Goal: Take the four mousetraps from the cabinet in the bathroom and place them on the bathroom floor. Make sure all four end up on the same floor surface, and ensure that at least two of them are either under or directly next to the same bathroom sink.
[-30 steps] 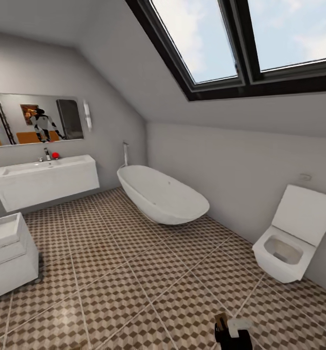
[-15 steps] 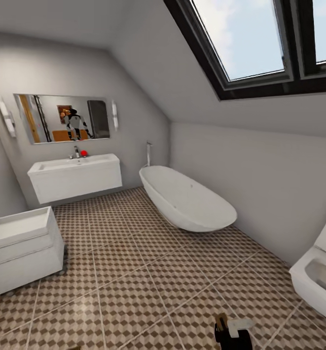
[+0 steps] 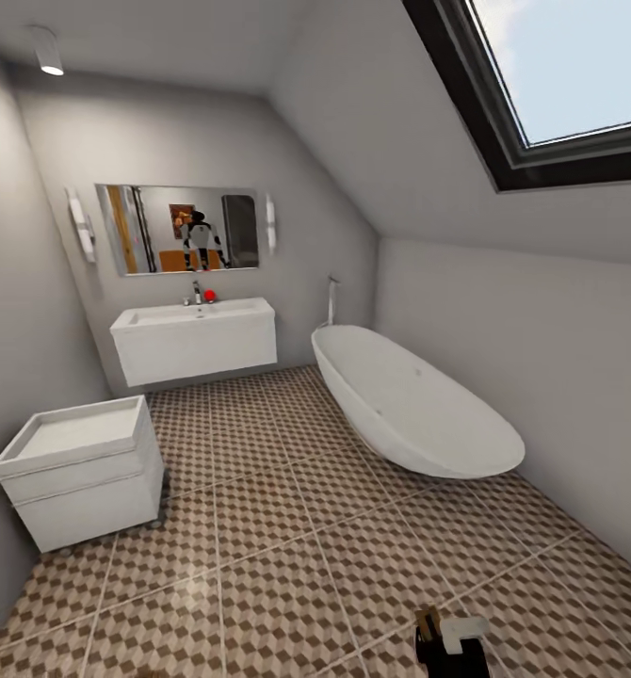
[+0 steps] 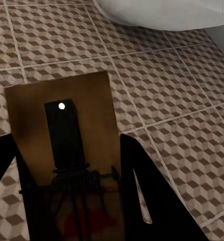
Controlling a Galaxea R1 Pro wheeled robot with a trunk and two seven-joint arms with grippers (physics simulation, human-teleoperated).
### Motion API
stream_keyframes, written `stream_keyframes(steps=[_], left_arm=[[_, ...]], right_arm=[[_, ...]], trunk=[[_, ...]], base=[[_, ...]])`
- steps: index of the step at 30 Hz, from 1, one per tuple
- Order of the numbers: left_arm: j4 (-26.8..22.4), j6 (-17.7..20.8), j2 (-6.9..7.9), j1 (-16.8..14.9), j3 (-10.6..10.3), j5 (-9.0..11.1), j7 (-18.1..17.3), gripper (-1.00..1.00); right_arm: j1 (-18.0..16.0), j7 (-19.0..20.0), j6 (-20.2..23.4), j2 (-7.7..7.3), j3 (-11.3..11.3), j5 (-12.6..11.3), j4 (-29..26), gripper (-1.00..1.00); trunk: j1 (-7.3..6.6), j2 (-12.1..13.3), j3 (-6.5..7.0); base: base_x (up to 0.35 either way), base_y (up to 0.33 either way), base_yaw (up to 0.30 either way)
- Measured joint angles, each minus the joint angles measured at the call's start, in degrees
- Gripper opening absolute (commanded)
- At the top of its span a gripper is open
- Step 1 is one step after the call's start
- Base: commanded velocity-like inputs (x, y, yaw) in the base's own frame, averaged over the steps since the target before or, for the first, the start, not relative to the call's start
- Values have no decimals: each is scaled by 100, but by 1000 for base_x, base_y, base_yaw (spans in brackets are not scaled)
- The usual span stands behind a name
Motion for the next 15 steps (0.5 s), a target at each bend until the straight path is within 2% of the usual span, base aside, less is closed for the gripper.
stream_keyframes(steps=[15], left_arm=[[0,0,11,0,0,0,0,-100]], right_arm=[[0,1,0,0,0,2,0,-100]], trunk=[[0,0,0]], base=[[323,0,299]])
